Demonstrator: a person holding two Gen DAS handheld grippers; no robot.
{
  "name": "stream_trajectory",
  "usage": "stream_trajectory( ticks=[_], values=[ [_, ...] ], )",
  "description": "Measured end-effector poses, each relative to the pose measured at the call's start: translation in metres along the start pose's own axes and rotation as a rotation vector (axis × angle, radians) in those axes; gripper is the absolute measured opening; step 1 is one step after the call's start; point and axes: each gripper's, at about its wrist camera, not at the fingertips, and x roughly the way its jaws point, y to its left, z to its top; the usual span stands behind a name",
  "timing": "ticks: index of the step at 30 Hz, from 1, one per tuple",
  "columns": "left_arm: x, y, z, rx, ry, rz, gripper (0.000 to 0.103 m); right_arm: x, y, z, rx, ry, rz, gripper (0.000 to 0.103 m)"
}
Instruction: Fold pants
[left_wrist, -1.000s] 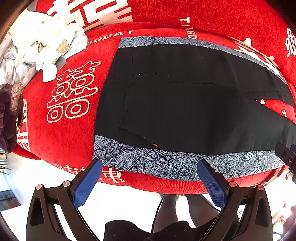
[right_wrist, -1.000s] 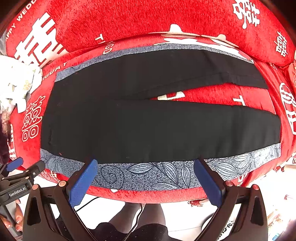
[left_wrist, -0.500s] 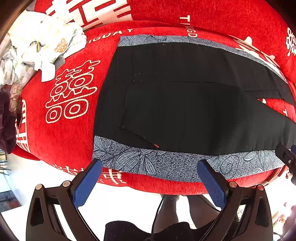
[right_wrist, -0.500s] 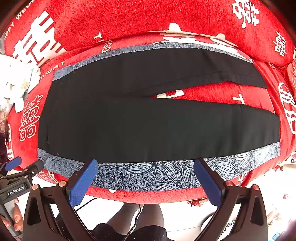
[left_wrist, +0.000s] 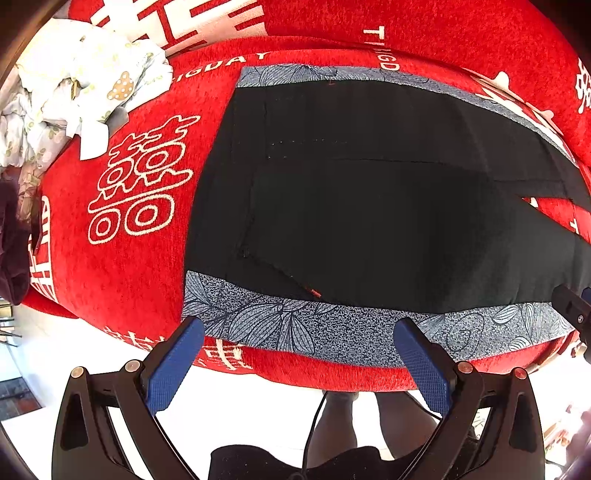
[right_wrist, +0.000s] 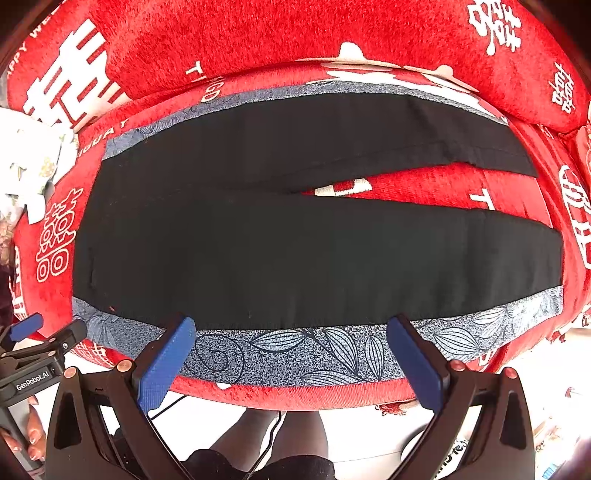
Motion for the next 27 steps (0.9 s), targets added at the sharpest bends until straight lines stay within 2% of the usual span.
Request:
stream_trajectory(
  ticks=[7, 12, 15, 18, 20, 21, 22, 24, 27],
  values=[
    [0.007, 0.004, -0.001, -0.015, 0.008, 0.003, 0.103, 0.005, 0.0, 0.004, -0.001, 0.005, 0.0, 0.103],
    [0.012, 0.014, -0.001, -0.053, 0.014, -0.037, 0.103, 0.006, -0.003, 0.005, 0.017, 0.001, 0.043, 0.103],
    [0.017, 0.025, -0.001, -0.085, 0.015, -0.07, 0.103, 0.009, -0.007, 0.005, 0.058, 0.009, 0.149, 0.103],
    [0.026, 0.035, -0.004, -0.102, 0.012, -0.115, 0.103, 0.019, -0.011, 0.001, 0.117, 0.037, 0.332, 0.103],
    [0.034, 0.045, -0.009, -0.124, 0.009, -0.184, 0.103, 0.03, -0.011, -0.007, 0.148, 0.064, 0.46, 0.103],
    [0.04, 0.052, -0.012, -0.144, 0.01, -0.234, 0.103, 0.038, -0.01, -0.014, 0.167, 0.091, 0.525, 0.099],
    [0.044, 0.057, -0.016, -0.161, 0.015, -0.273, 0.103, 0.05, -0.01, -0.023, 0.193, 0.13, 0.595, 0.089],
    [0.056, 0.069, -0.025, -0.206, 0.028, -0.367, 0.103, 0.072, -0.012, -0.041, 0.23, 0.202, 0.665, 0.074],
    [0.078, 0.083, -0.039, -0.245, 0.05, -0.453, 0.103, 0.103, -0.02, -0.066, 0.284, 0.266, 0.71, 0.074]
  ],
)
